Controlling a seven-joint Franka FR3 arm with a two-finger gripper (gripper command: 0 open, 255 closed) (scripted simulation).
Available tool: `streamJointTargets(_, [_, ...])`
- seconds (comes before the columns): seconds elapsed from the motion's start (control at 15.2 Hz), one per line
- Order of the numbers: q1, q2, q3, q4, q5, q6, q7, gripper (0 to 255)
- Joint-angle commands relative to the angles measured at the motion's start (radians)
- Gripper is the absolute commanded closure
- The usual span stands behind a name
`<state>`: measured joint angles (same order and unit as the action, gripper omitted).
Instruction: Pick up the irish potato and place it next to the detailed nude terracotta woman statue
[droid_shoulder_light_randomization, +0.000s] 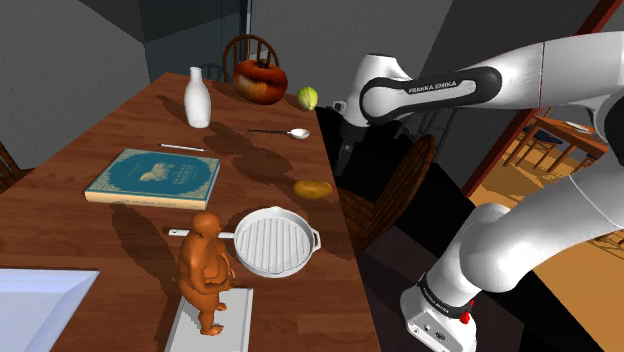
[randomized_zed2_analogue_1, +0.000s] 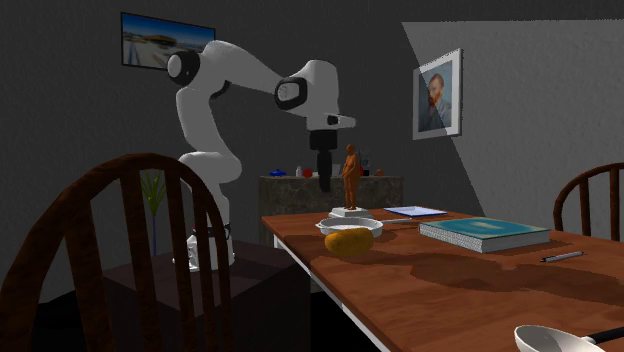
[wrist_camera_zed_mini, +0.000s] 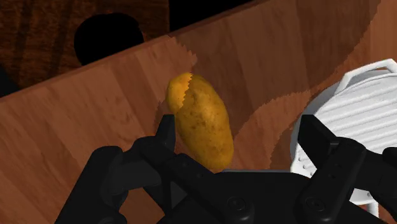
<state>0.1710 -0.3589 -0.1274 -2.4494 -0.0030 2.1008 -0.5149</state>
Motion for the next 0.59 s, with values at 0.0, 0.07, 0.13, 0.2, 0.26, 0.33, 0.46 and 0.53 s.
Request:
streamJointTargets(0.0, [0.018, 0.071, 0.0, 0.006, -0.003, 0.077, -0.052, 0])
streamJointTargets(0.07, [0.026, 0.106, 0.0, 0.013, -0.005, 0.111, -0.077, 0])
streamJointTargets(0.13, [0.033, 0.141, 0.0, 0.021, -0.005, 0.144, -0.102, 0])
streamJointTargets(0.2, [0.041, 0.177, 0.001, 0.03, -0.006, 0.176, -0.127, 0])
streamJointTargets(0.26, [0.048, 0.213, 0.003, 0.041, -0.006, 0.207, -0.152, 0])
streamJointTargets(0.33, [0.054, 0.249, 0.005, 0.052, -0.007, 0.238, -0.176, 0])
streamJointTargets(0.46, [0.066, 0.322, 0.011, 0.078, -0.008, 0.296, -0.223, 0])
streamJointTargets(0.53, [0.071, 0.356, 0.015, 0.092, -0.008, 0.322, -0.244, 0])
